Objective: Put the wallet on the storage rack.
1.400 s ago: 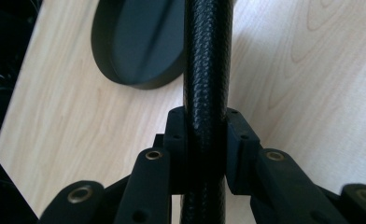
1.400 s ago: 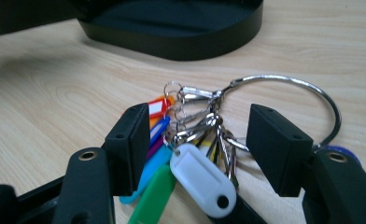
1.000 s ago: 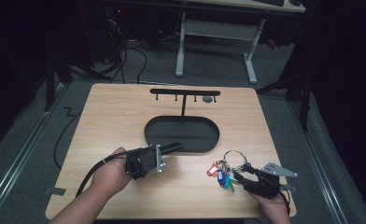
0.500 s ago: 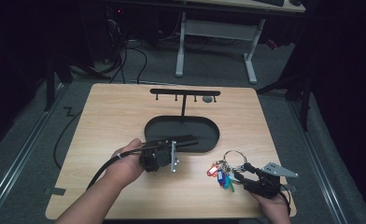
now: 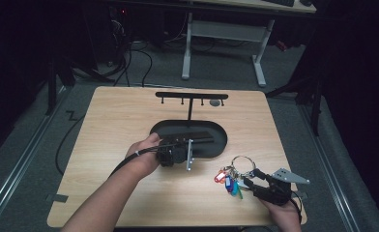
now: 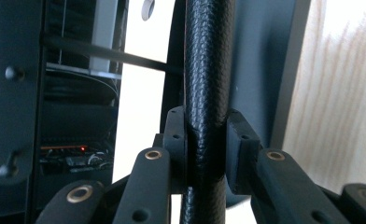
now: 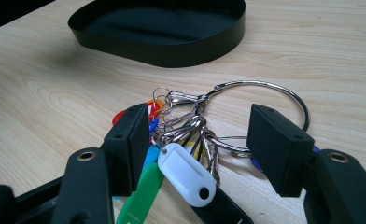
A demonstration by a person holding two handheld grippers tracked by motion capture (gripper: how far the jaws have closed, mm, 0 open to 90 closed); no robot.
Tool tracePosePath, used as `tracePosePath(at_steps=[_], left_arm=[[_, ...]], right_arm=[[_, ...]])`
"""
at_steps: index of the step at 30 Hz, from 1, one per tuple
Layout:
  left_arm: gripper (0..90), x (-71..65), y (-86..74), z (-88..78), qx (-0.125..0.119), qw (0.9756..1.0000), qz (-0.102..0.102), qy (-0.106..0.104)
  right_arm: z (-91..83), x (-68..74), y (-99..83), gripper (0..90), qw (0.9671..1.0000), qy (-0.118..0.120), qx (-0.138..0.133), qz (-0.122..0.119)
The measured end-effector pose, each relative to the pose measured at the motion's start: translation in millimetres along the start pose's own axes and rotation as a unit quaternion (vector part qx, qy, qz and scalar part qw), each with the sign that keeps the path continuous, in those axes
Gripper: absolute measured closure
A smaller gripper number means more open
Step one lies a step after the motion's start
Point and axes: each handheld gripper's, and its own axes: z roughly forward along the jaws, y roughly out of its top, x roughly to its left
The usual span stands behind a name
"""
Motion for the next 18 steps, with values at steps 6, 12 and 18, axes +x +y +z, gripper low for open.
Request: tracePosePath(at_steps=[6,12,18], left_arm=[[74.0,1.4,9.1,10.8,-0.002,0.9998,0.019,0.009],[74.0,7.3,12.8,17.2,-0.006,0.9996,0.022,0.013],[74.0,2.4,11.9,24.1,-0.004,0.9997,0.017,0.016]], right_arm=[[1.9,0.0,0.6,40.0,1.0,0.002,0.0,-0.004],[2.1,2.2,1.5,40.0,1.0,0.003,0.0,-0.006],[0.2,-2.0,-2.3,40.0,1.0,0.003,0.002,0.005]])
